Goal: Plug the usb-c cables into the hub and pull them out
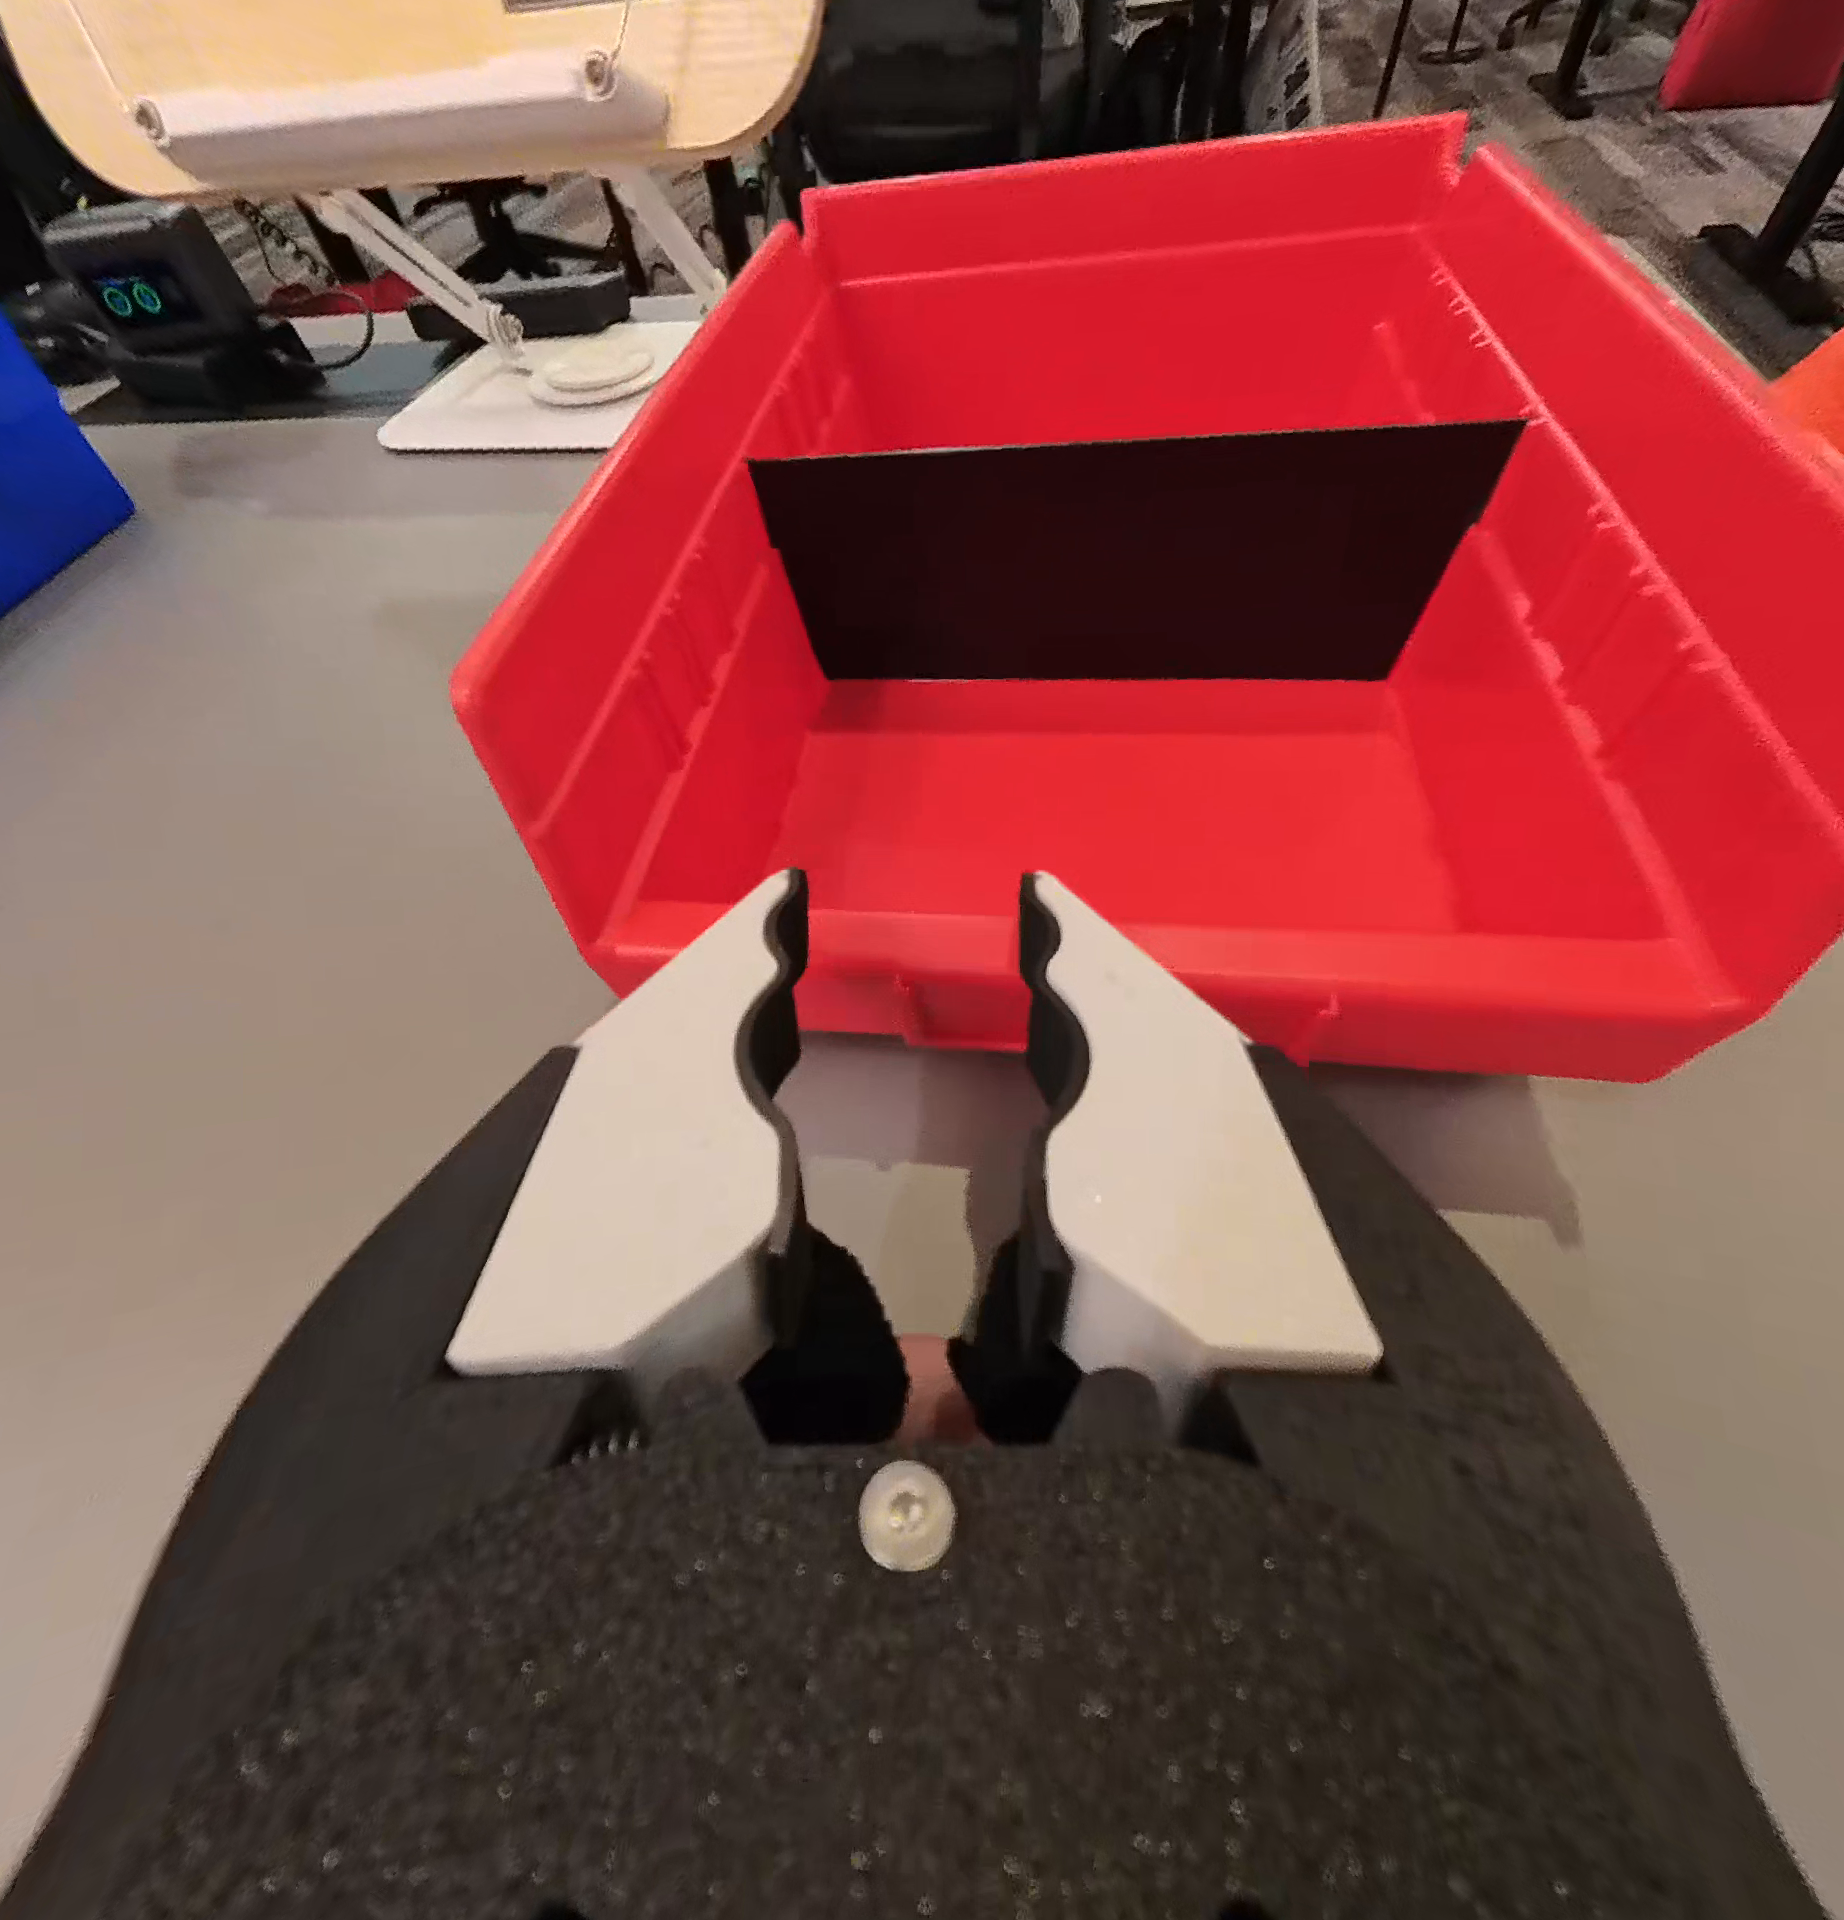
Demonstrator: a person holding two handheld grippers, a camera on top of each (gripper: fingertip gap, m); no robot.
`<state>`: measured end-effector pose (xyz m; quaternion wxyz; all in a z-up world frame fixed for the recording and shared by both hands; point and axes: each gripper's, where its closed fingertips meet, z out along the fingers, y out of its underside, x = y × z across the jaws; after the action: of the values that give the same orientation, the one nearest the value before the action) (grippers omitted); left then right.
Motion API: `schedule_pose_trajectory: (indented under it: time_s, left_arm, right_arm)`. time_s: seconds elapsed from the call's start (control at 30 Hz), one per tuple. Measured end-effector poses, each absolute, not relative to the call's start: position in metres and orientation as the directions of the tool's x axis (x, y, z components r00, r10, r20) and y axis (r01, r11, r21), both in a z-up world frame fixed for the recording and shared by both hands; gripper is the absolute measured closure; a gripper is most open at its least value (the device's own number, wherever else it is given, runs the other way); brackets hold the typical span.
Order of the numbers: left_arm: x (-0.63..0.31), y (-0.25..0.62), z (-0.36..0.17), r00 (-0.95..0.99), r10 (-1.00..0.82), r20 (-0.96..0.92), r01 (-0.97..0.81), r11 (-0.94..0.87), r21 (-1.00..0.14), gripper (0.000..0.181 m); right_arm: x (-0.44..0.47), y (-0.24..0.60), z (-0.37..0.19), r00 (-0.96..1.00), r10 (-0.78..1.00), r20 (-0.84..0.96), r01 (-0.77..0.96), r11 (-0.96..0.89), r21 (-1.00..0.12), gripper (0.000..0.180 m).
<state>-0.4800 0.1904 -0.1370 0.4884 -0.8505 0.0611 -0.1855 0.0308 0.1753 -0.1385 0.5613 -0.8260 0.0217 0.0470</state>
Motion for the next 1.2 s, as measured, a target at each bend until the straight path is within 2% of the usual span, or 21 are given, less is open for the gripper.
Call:
schedule_pose_trajectory:
  time_s: [0.2,0.37,0.53,0.67,0.8,0.93,1.0,1.07,1.2]
  left_arm:
    - [-0.481,0.192,-0.135,0.923,-0.275,0.268,0.094,-0.514,-0.853,0.151]
    - [-0.472,0.190,-0.139,0.921,-0.297,0.252,0.059,-0.534,-0.844,0.143]
    - [-0.450,0.186,-0.111,0.873,-0.377,0.310,0.098,-0.488,-0.868,0.136]
    - [-0.442,0.195,-0.097,0.856,-0.394,0.335,0.048,-0.585,-0.809,0.128]
    - [-0.444,0.239,-0.067,0.851,-0.417,0.318,-0.031,-0.645,-0.764,0.127]
    - [-0.471,0.326,-0.037,0.913,-0.341,0.225,-0.071,-0.675,-0.735,0.127]
    - [-0.493,0.372,-0.044,0.954,-0.264,0.145,-0.101,-0.734,-0.672,0.126]
    - [-0.506,0.410,-0.064,0.968,-0.199,0.155,-0.079,-0.824,-0.561,0.126]
    - [-0.500,0.457,-0.104,0.906,-0.059,0.420,0.095,-0.937,-0.336,0.126]
  right_arm:
    - [0.031,0.173,-0.139,0.997,0.016,-0.074,-0.063,-0.360,-0.931,0.140]
    - [0.029,0.170,-0.131,0.996,0.021,-0.085,-0.073,-0.337,-0.939,0.140]
    - [0.013,0.166,-0.127,0.998,0.061,-0.017,0.004,-0.321,-0.947,0.140]
    - [-0.009,0.165,-0.125,0.992,0.125,0.030,0.067,-0.305,-0.950,0.140]
    - [-0.030,0.167,-0.132,0.978,0.197,0.062,0.123,-0.316,-0.941,0.140]
    - [-0.038,0.170,-0.133,0.972,0.225,0.066,0.137,-0.317,-0.939,0.140]
    - [-0.040,0.171,-0.134,0.971,0.233,0.061,0.136,-0.321,-0.937,0.140]
    - [-0.041,0.172,-0.136,0.969,0.241,0.049,0.129,-0.330,-0.935,0.140]
    - [-0.043,0.174,-0.141,0.967,0.253,0.036,0.126,-0.348,-0.929,0.140]
